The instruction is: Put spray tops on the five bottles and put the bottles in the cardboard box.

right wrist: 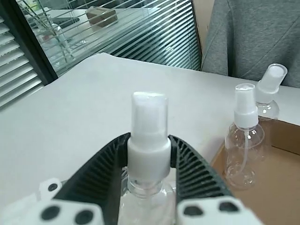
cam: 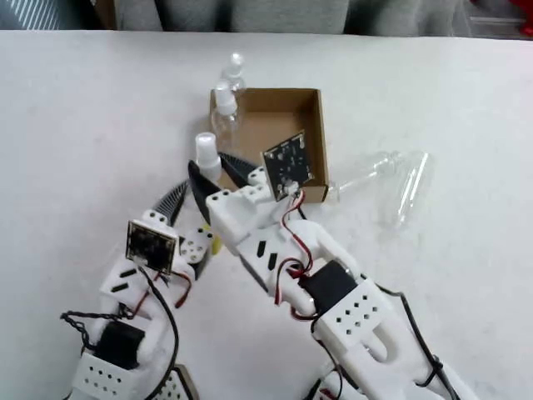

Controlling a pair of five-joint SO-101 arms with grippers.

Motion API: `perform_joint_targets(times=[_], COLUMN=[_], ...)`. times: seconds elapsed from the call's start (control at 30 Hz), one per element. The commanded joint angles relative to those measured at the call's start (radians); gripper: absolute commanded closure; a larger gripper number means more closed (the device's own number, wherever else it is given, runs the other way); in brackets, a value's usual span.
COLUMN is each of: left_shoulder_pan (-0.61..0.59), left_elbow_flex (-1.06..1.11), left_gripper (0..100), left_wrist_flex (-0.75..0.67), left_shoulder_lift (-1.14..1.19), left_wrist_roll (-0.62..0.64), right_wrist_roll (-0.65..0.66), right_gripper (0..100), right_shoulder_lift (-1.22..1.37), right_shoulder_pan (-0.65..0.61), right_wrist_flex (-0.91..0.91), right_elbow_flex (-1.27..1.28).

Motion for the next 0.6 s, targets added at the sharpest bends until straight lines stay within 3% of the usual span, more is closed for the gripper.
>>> perform_joint_targets(times=[0.0, 0.3, 0.57], left_shoulder_pan=[-0.013, -0.013, -0.013], left_elbow_flex=[-0.011, -0.009, 0.006], left_gripper=[91, 91, 91], left_wrist_flex=[-0.034, -0.037, -0.038], left_shoulder_lift=[-0.019, -0.019, -0.019], left_wrist_roll=[-0.012, -0.015, -0.017], right_wrist_roll=[-0.063, -0.072, -0.063], right_gripper=[97.1, 71.4, 70.0], right_shoulder_lift=[-0.015, -0.028, -0.217], right_shoulder_pan=[-0.01, -0.025, -0.042], right_wrist_flex=[-0.001, 0.001, 0.068], right_elbow_flex=[-0.026, -0.032, -0.086])
